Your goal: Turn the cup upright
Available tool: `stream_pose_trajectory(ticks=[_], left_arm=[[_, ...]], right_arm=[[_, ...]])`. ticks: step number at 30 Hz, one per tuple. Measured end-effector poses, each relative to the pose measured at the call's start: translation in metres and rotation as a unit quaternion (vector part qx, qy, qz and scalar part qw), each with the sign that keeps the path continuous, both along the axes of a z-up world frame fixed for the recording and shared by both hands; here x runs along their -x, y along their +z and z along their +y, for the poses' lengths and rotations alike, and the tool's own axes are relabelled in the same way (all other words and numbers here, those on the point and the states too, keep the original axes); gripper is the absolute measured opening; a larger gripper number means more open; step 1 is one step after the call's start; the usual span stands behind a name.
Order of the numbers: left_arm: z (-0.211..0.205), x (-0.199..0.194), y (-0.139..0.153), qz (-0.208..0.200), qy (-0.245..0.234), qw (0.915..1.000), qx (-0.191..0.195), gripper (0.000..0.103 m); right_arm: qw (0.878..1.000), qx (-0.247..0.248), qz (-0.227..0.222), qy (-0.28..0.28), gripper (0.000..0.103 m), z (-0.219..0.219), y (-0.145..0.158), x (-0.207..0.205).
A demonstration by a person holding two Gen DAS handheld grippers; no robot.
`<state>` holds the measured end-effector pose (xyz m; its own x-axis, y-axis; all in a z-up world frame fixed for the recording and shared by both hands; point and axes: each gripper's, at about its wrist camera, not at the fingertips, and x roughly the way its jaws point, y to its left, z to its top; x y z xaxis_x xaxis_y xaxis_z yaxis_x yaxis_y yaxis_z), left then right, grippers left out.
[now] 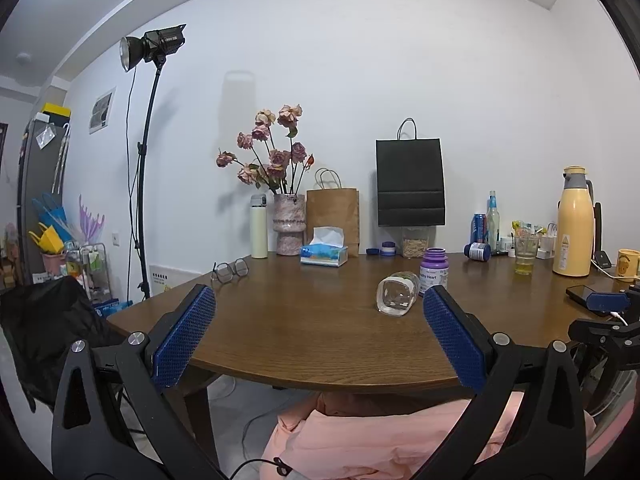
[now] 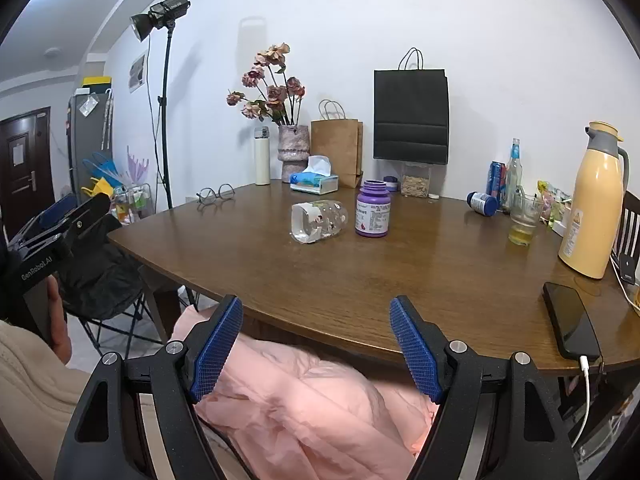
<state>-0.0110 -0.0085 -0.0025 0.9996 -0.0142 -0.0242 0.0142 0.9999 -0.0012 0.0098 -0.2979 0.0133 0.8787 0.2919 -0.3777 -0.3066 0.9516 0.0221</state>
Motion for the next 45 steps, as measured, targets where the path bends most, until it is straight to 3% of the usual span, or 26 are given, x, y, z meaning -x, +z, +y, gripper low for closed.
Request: stream_pose_trajectory(ticks=[45], left_arm=[[0.0026, 0.0013, -0.0005, -0.001, 0.002, 1.0000, -0.002, 0.103]], right_arm=[[1.000, -0.001, 0.004, 0.007, 0.081, 0.0047, -0.0050, -0.0002]])
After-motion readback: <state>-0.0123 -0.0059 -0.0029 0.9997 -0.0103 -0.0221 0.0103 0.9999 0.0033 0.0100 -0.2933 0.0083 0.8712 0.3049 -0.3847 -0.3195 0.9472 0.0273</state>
